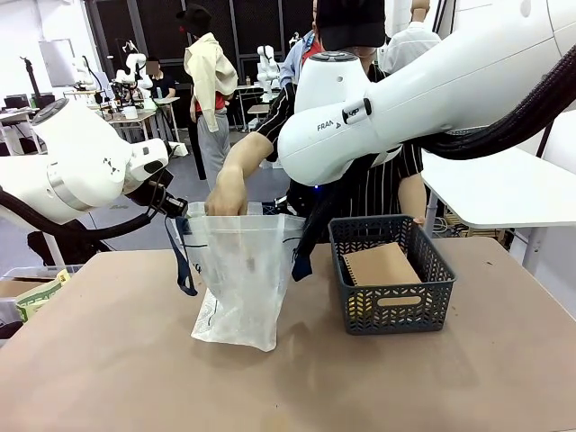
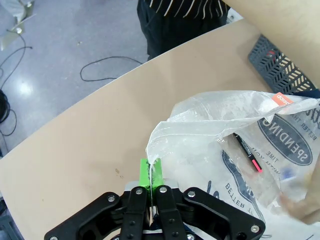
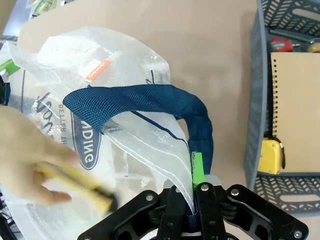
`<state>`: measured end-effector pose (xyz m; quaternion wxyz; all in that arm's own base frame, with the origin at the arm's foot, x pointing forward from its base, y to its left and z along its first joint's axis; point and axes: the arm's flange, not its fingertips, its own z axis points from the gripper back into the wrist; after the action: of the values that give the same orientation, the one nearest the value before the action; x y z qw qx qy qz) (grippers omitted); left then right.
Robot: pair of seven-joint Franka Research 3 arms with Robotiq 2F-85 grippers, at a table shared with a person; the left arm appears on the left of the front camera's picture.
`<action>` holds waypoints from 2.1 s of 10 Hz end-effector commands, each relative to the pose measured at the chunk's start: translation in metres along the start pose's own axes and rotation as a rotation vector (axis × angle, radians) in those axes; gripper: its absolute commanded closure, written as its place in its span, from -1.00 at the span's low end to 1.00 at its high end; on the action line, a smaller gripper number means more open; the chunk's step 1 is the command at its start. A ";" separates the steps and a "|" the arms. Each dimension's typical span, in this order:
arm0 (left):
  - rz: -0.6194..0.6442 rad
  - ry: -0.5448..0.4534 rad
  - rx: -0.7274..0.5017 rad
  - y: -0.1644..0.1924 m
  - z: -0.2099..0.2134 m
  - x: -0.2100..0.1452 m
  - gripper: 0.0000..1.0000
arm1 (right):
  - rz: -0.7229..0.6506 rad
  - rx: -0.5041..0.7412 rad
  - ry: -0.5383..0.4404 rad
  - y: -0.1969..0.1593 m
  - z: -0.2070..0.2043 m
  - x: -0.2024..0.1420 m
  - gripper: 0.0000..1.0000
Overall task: Transfer purchased items from the store into the shopping bag.
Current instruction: Move the Reusable shopping bag to the right side of the table.
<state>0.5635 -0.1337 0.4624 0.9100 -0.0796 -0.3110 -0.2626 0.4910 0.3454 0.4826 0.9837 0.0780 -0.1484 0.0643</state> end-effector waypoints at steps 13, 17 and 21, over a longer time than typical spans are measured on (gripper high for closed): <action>0.007 -0.002 0.005 0.000 0.004 -0.001 1.00 | -0.005 0.017 0.006 -0.003 -0.001 -0.004 1.00; 0.007 -0.002 0.005 0.000 0.004 -0.001 1.00 | -0.005 0.017 0.006 -0.003 -0.001 -0.004 1.00; 0.007 -0.002 0.005 0.000 0.004 -0.001 1.00 | -0.005 0.017 0.006 -0.003 -0.001 -0.004 1.00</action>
<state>0.5635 -0.1336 0.4625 0.9099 -0.0796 -0.3110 -0.2626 0.4910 0.3454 0.4826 0.9837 0.0780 -0.1484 0.0643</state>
